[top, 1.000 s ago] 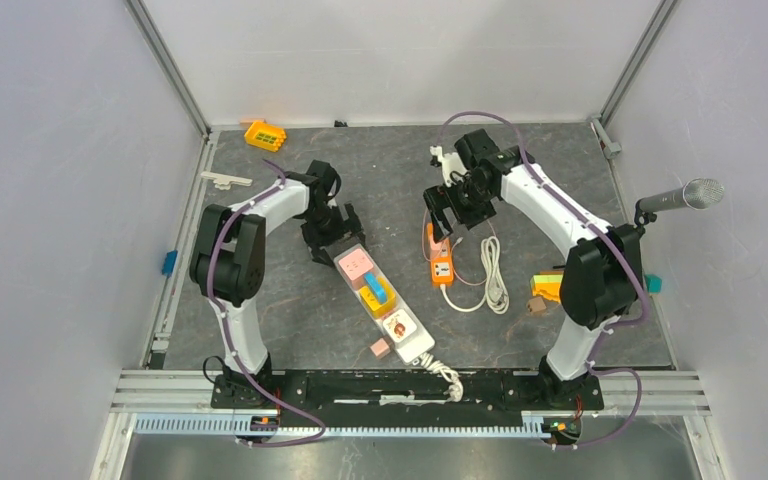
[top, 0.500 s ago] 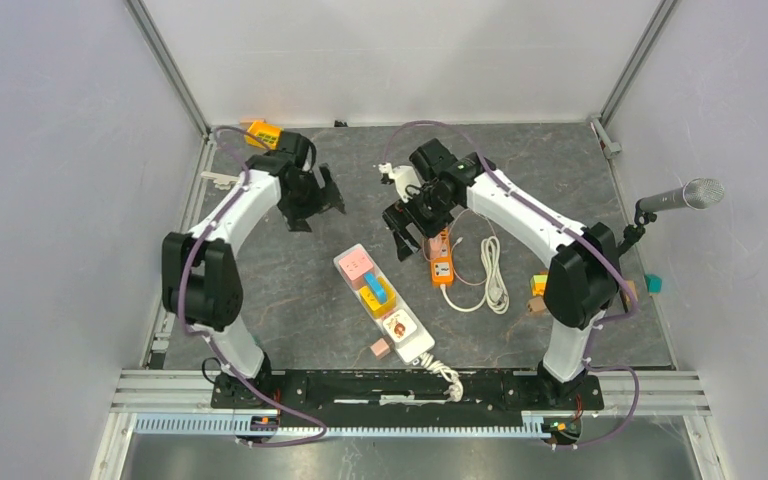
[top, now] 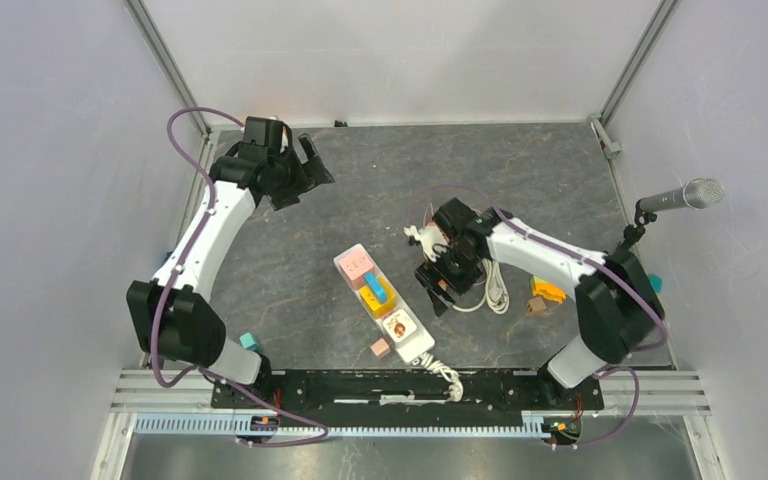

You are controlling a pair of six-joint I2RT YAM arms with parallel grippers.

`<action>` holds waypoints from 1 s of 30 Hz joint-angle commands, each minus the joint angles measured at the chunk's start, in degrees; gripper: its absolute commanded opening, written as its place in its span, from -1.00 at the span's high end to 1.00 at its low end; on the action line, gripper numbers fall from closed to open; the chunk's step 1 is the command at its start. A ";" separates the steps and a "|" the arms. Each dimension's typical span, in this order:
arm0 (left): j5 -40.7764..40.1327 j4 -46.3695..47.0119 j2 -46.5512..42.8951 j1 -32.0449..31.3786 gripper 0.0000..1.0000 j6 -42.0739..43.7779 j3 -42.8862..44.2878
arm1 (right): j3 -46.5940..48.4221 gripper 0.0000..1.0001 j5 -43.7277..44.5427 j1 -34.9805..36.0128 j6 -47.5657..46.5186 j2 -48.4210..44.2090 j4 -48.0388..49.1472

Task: Insert the plug
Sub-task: Move the socket to the center of the board.

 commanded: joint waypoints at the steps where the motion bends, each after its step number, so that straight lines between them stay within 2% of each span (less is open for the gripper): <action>1: 0.26 5.13 -4.74 -0.01 -0.99 0.36 -1.75 | -8.56 -0.59 -3.81 0.26 0.37 -8.00 2.90; 5: 0.15 8.44 -7.53 -0.02 -0.99 1.13 -3.37 | -13.86 -0.30 -8.27 0.28 0.90 -10.14 4.79; 8: -0.60 8.64 -8.73 -0.01 -0.99 1.46 -4.02 | -15.22 -0.12 -12.18 0.51 -0.57 -8.31 5.24; 13: -4.10 8.70 -10.00 -0.01 -0.99 1.67 -3.11 | -15.73 0.03 -17.67 1.97 -0.80 -3.56 9.34; 18: -8.81 9.00 -9.99 -0.01 -0.99 0.96 -0.06 | -15.29 0.04 -23.52 4.82 3.89 1.39 17.49; 24: -10.42 8.81 -9.25 0.08 -0.99 0.78 4.08 | -13.87 0.01 -25.31 7.55 17.49 7.52 32.71; 27: -9.82 7.72 -9.38 0.08 -0.99 0.95 5.19 | -10.70 0.01 -24.67 7.85 23.41 13.13 40.47; 30: -8.33 6.44 -10.12 0.08 -0.98 1.94 5.36 | -3.46 0.00 -24.28 7.93 27.98 20.26 47.59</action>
